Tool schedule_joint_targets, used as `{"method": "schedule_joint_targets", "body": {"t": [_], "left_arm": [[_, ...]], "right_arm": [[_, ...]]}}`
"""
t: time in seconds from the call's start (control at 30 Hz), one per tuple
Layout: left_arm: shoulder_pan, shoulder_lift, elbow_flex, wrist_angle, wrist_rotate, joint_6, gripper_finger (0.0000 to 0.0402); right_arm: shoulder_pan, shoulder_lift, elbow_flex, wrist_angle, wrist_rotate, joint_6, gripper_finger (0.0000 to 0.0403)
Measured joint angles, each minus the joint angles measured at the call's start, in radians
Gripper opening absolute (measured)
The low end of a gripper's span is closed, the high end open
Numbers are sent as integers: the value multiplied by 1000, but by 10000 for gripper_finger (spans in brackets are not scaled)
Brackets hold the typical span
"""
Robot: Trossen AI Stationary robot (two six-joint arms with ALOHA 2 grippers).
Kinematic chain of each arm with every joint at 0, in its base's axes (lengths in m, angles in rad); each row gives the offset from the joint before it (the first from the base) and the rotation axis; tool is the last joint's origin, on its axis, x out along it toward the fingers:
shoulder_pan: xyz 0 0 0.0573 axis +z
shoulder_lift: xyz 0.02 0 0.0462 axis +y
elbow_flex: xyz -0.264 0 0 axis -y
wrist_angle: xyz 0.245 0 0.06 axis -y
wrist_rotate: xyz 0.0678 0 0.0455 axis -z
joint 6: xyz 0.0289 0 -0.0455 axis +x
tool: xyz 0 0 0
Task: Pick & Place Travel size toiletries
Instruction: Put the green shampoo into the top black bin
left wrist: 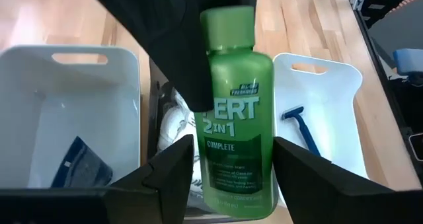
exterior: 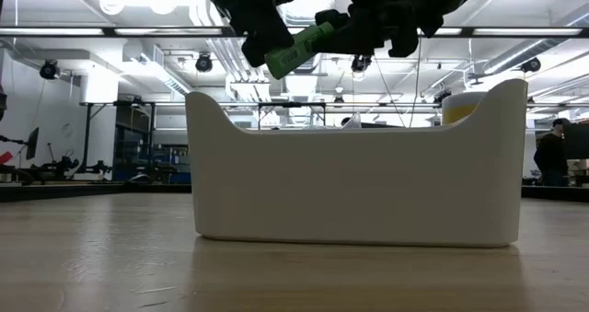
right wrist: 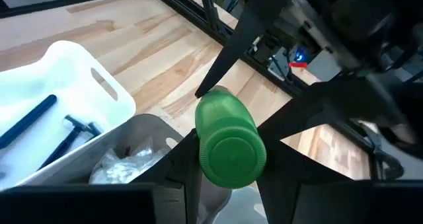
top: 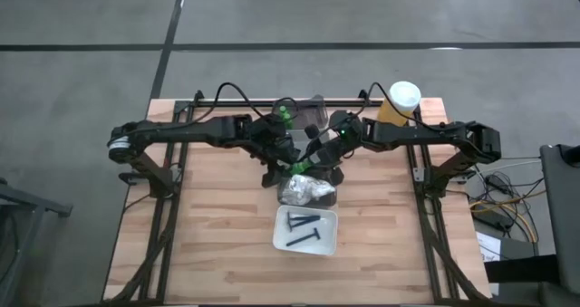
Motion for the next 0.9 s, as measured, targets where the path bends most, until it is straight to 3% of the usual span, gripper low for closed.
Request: {"method": "schedule_joint_targets", "body": {"t": [0.47,0.67,0.9], "left_arm": [[6,-11,19,-29,-46,50,206],[8,-97,2,-23,-187,129,206],[7,-208,-162,190,-184,182,206]], "right_arm": [[-30,-1,-1,-68,6,33,105],[-79,-6,34,-167,21,93,106],[-129,-7,106,-264,238,187,106]]}}
